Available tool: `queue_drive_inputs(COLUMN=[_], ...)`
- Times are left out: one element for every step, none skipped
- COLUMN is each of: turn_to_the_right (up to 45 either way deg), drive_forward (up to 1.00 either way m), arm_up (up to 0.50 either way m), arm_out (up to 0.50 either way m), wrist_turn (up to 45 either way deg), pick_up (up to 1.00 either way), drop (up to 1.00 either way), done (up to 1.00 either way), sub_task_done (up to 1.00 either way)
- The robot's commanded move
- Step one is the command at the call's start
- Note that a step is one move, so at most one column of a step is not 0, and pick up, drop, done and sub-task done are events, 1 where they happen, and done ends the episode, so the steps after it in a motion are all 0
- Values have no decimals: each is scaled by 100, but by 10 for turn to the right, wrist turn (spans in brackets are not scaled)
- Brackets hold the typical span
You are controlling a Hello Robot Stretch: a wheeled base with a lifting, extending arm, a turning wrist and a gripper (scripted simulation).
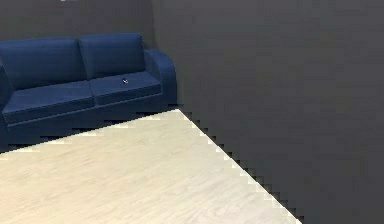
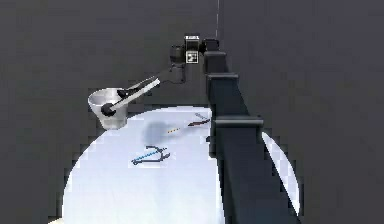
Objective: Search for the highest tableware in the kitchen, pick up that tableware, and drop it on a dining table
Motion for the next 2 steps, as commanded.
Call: queue_drive_inputs(turn_to_the_right=[0, 0], drive_forward=[0, 0], arm_up=[0, 0], arm_out=[0, 0], wrist_turn=[450, 360], pick_up=[0, 0], drop=[0, 0], done=[0, 0], sub_task_done=[0, 0])
